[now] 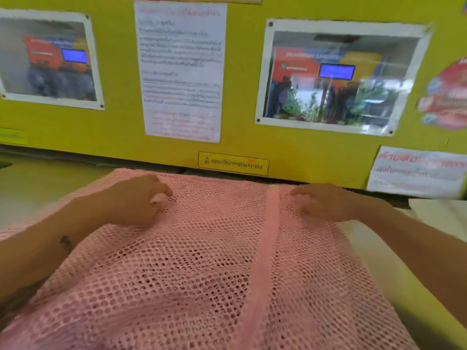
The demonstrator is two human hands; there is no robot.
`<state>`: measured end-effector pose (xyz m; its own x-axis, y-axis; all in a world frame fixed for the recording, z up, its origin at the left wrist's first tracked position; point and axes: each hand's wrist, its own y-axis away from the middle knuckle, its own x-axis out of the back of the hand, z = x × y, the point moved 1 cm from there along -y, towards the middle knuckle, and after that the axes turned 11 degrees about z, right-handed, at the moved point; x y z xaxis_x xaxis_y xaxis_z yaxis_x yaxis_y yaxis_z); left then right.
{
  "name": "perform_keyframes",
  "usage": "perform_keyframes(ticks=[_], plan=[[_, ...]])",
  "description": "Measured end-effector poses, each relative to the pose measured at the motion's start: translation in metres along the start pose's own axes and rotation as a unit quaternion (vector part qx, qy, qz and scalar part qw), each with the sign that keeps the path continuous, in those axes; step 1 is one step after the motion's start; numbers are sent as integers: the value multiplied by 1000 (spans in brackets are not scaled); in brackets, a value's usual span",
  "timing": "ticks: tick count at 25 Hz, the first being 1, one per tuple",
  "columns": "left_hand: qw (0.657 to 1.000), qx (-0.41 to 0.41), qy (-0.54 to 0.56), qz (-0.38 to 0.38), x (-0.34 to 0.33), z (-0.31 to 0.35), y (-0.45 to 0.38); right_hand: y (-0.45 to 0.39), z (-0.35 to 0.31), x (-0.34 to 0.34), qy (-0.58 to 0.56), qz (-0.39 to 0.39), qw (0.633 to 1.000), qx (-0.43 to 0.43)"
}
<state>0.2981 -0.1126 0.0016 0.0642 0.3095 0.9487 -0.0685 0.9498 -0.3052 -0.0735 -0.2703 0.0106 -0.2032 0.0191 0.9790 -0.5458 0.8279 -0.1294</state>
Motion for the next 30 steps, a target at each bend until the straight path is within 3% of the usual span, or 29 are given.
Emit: perform_keyframes(ticks=[3,6,9,12,15,21,23,28,30], plan=[[998,-31,51,38,30,46,12,-5,24,27,-17,53,998,29],[992,-48,109,35,54,138,40,-11,39,36,40,3,997,68],[988,-50,121,-76,55,239,75,-13,49,25,69,-19,990,122],[989,18,21,-147,39,298,106,-26,57,9,74,8,980,183],[988,89,-35,-118,28,309,118,-33,59,7,76,20,971,225],[990,132,36,-22,48,314,120,-46,68,26,83,91,967,222],[990,127,56,5,56,326,112,-47,72,35,83,83,972,206],[984,73,125,-103,29,355,93,-43,90,30,186,14,966,180],[984,80,135,-85,13,352,89,-39,93,28,201,3,963,178]])
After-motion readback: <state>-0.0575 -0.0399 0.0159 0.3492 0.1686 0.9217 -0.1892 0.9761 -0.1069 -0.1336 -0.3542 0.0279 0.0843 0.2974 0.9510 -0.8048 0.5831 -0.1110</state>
